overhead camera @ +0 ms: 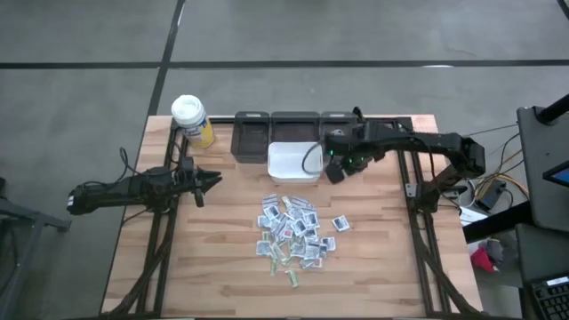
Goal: Pick & Place First Aid Supplies
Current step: Put the blue alcohol pad into the right black bin
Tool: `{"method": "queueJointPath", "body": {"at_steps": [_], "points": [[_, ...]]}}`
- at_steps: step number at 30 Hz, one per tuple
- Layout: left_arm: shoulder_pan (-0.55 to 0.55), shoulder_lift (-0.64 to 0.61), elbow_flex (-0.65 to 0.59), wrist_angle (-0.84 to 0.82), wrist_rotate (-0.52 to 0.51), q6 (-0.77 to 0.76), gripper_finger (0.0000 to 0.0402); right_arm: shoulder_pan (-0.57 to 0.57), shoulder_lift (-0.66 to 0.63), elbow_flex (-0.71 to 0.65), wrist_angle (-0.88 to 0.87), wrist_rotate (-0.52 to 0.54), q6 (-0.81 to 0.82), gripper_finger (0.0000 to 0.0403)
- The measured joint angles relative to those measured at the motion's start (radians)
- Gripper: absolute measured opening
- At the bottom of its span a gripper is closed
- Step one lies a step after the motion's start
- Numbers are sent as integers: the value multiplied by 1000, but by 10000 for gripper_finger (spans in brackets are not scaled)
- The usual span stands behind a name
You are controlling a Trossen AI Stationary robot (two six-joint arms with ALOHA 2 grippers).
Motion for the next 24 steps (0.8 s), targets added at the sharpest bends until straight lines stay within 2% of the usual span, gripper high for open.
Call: {"method": "queueJointPath", "body": {"at_steps": [8, 13, 24], "points": [[0, 0, 0, 0, 0, 0, 94, 194, 2, -85, 16, -1, 191, 8], [0, 0, 0, 0, 0, 0, 94, 283, 2, -157, 107, -6, 253, 8], [0, 0, 0, 0, 0, 0, 94, 327, 3, -358, 359, -31, 304, 8]]}}
